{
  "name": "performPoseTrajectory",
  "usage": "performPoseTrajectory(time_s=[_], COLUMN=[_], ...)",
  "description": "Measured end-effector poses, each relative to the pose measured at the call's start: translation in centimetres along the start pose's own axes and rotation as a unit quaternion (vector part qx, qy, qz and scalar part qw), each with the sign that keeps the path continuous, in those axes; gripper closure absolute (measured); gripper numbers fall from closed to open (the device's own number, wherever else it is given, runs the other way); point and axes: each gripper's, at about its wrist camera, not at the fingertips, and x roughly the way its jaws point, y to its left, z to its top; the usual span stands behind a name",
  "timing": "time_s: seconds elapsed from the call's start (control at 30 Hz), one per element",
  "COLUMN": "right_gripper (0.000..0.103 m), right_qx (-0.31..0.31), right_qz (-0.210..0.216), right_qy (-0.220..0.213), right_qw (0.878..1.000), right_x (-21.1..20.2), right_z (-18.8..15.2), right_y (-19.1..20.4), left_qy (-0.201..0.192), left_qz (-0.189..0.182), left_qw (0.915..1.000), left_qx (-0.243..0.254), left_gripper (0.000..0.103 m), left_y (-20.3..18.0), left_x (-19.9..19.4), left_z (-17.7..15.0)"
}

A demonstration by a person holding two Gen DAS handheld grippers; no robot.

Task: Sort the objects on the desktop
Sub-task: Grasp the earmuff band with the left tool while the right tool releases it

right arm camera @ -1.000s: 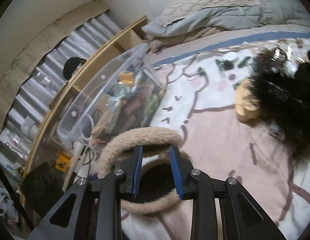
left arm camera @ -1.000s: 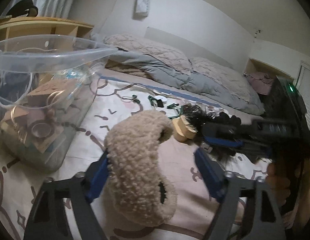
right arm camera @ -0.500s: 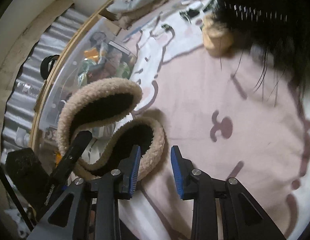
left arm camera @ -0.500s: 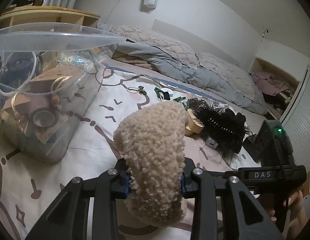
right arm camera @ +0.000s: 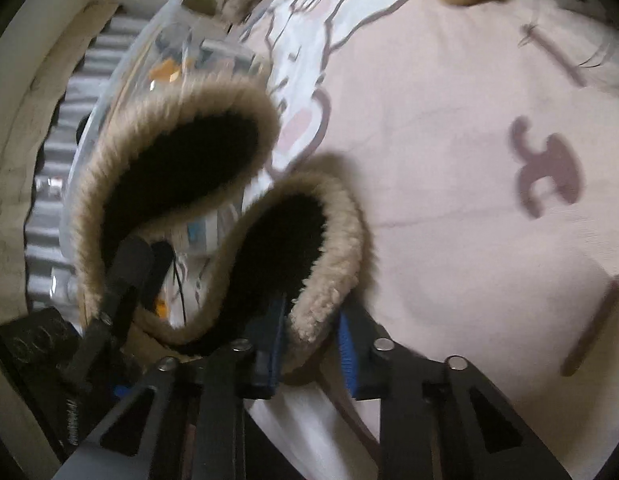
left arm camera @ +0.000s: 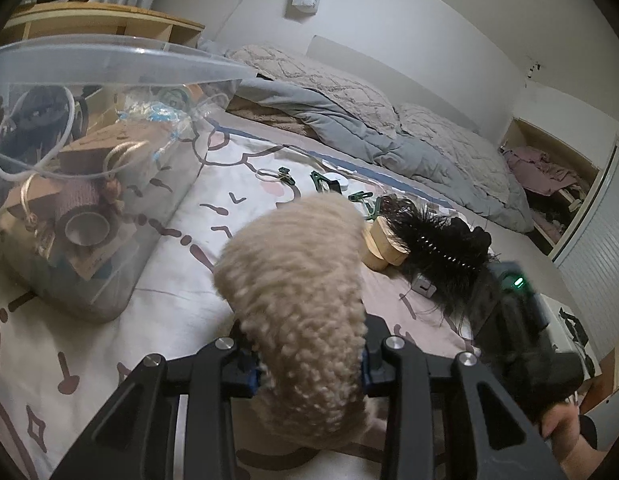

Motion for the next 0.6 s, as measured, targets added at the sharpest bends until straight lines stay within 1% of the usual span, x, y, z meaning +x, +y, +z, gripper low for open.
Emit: performPoseTrajectory(time_s=[0.07, 0.13, 0.17, 0.2, 0.23, 0.27, 0.3, 0.4, 0.47, 0.6], right_gripper=[0.085, 0.087, 0.087, 0.088, 0.088, 0.088, 0.088, 0.088, 0.088, 0.088], right_qx=[0.000, -0.004, -0.007, -0.008, -0.013, -0.019, -0.029, -0.052, -0.064, -0.079], right_qz=[-0.001, -0.001, 0.002, 0.005, 0.006, 0.001, -0.004, -0.035, -0.066, -0.111], right_qy=[-0.027, -0.066, -0.086, -0.100, -0.118, -0.134, -0.151, -0.176, -0.177, -0.133], right_qw=[1.000, 0.998, 0.996, 0.995, 0.993, 0.991, 0.988, 0.982, 0.980, 0.982], right_x=[-1.5, -3.8, -5.1, -6.0, -7.3, -8.2, -9.5, -11.5, -12.0, -11.4], right_z=[0.4, 0.9, 1.2, 1.4, 1.6, 1.6, 1.7, 2.1, 2.2, 2.1], right_y=[0.1, 0.4, 0.5, 0.6, 0.8, 1.0, 1.2, 1.8, 1.8, 0.5], left_qy=[0.005, 0.003, 0.000, -0.004, -0.005, -0.007, -0.007, 0.003, 0.013, 0.023], left_qz=[-0.015, -0.027, -0.026, -0.022, -0.021, -0.022, -0.020, -0.011, -0.007, -0.002], left_qw=[0.9999, 0.9996, 0.9996, 0.9997, 0.9996, 0.9996, 0.9996, 0.9997, 0.9998, 0.9997], left_qx=[-0.004, -0.001, 0.006, 0.013, 0.017, 0.019, 0.021, 0.020, 0.014, 0.011], left_gripper=[0.067, 0.062, 0.052, 0.040, 0.034, 0.025, 0.020, 0.017, 0.017, 0.017], left_y=[-0.1, -0.6, -0.9, -1.2, -1.4, -1.6, -1.8, -1.7, -1.5, -1.3], left_x=[0.2, 0.2, 0.2, 0.1, 0.2, 0.2, 0.2, 0.8, 1.3, 2.2], left_z=[0.0, -0.1, -0.1, -0.1, -0.1, -0.1, -0.1, -0.2, -0.2, -0.3])
